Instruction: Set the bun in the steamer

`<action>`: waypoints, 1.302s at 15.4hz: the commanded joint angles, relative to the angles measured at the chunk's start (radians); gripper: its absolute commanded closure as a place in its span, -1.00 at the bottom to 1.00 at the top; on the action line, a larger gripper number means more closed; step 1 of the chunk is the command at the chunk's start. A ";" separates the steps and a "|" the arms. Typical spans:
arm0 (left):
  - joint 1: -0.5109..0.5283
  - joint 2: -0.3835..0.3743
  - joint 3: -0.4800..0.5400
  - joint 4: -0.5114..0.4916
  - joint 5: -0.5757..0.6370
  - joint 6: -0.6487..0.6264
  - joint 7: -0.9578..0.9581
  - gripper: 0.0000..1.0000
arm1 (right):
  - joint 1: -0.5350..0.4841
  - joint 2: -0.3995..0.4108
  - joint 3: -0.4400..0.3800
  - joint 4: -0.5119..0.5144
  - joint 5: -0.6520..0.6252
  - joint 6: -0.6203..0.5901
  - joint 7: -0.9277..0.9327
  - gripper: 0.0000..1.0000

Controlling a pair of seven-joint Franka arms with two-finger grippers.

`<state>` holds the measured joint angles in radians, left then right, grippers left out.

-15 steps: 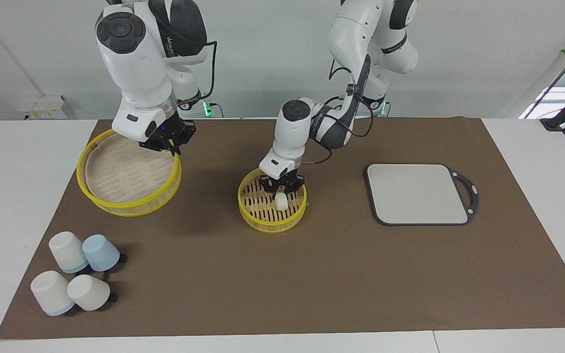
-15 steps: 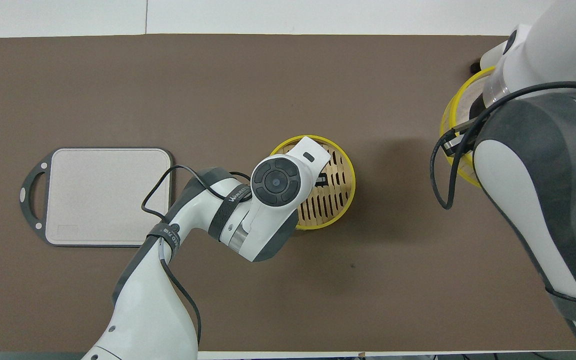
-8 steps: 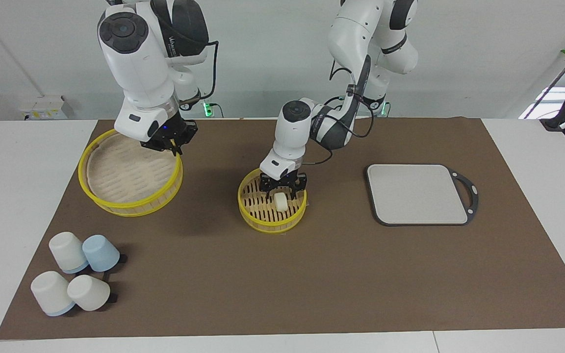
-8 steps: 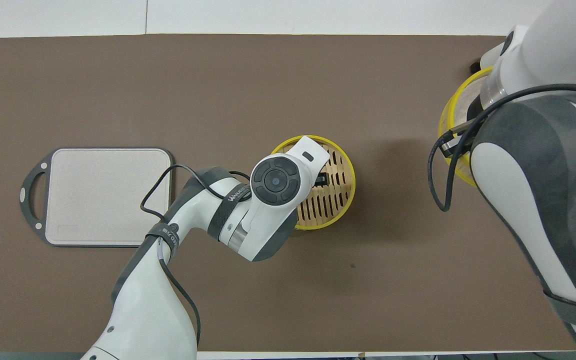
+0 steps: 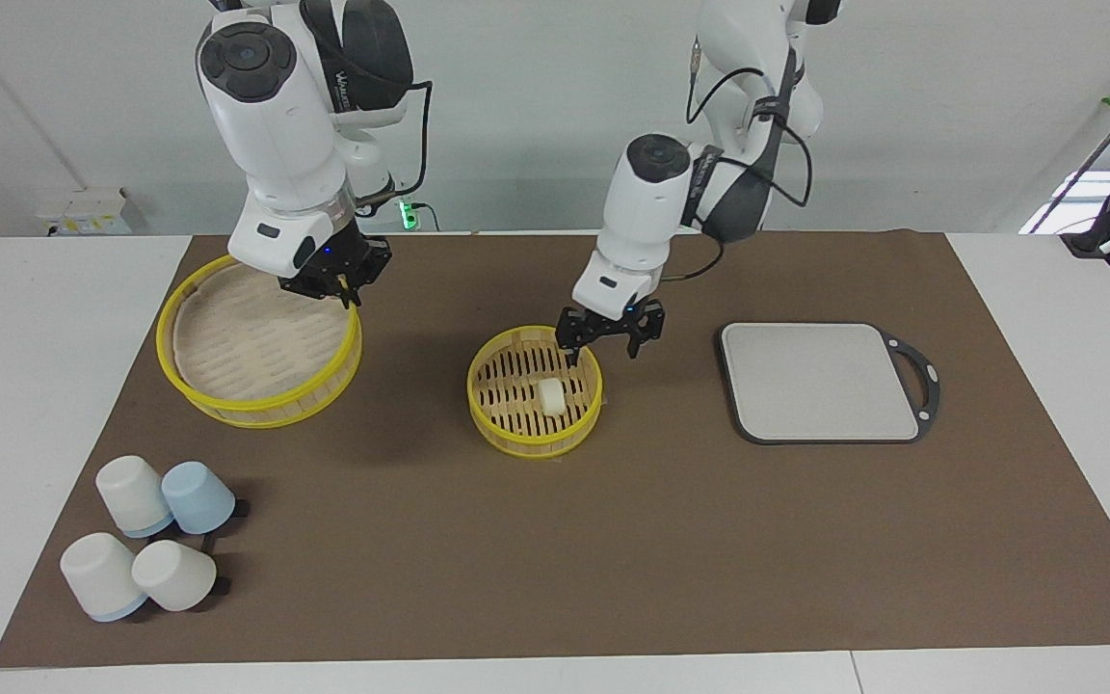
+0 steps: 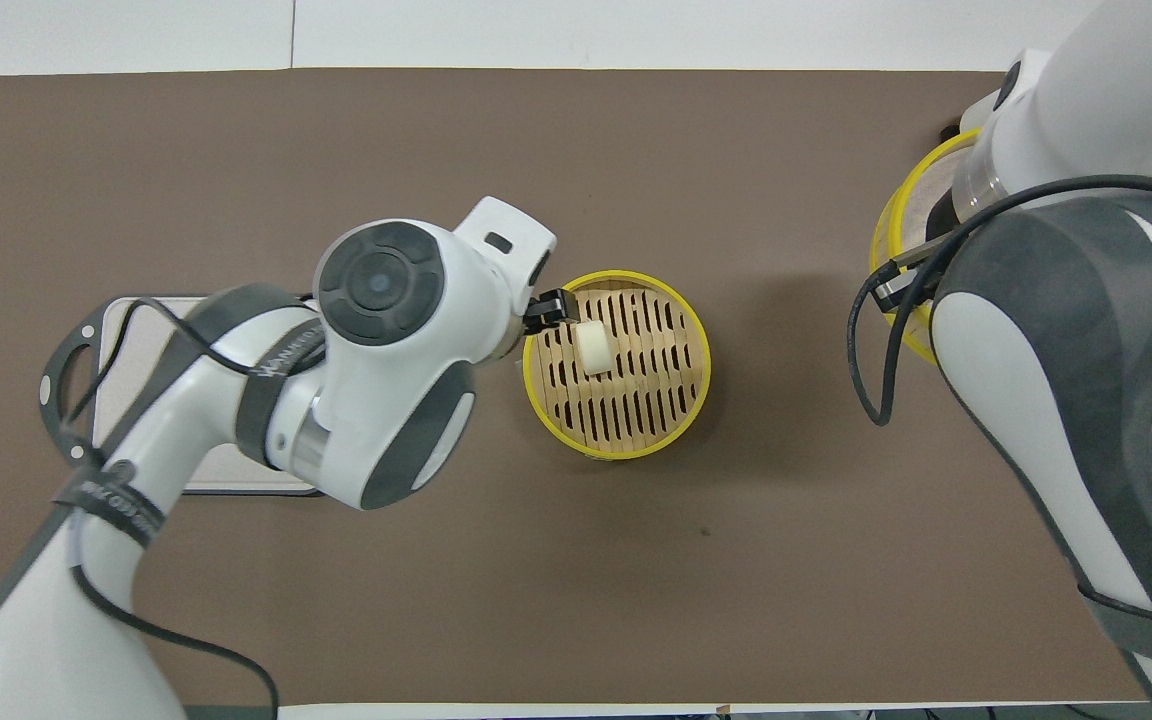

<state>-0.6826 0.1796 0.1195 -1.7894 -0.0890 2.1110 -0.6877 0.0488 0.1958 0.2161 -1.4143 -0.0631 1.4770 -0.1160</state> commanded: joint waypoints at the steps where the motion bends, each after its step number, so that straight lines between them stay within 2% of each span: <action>1: 0.119 -0.100 -0.007 -0.019 0.018 -0.087 0.020 -1.00 | 0.078 -0.030 0.013 -0.040 0.011 0.068 0.129 1.00; 4: 0.291 -0.187 -0.007 -0.018 0.018 -0.186 0.164 -1.00 | 0.231 0.028 0.013 -0.035 0.029 0.198 0.411 1.00; 6: 0.395 -0.219 -0.007 -0.015 0.020 -0.229 0.268 -1.00 | 0.305 0.072 0.013 -0.035 0.055 0.311 0.543 1.00; 8: 0.460 -0.239 -0.004 -0.015 0.020 -0.267 0.376 -1.00 | 0.367 0.132 0.013 -0.035 0.055 0.418 0.616 1.00; 11: 0.558 -0.267 -0.004 -0.018 0.023 -0.319 0.557 -1.00 | 0.396 0.180 0.013 -0.066 0.052 0.523 0.642 1.00; 15: 0.598 -0.287 -0.004 -0.025 0.052 -0.373 0.680 -1.00 | 0.436 0.238 0.009 -0.075 0.029 0.551 0.665 1.00; 20: 0.629 -0.301 -0.003 -0.027 0.069 -0.443 0.793 -1.00 | 0.430 0.234 0.009 -0.153 0.028 0.598 0.664 1.00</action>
<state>-0.0756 -0.0889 0.1278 -1.7901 -0.0460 1.6940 0.0520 0.4849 0.4540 0.2224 -1.5171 -0.0242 2.0404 0.5277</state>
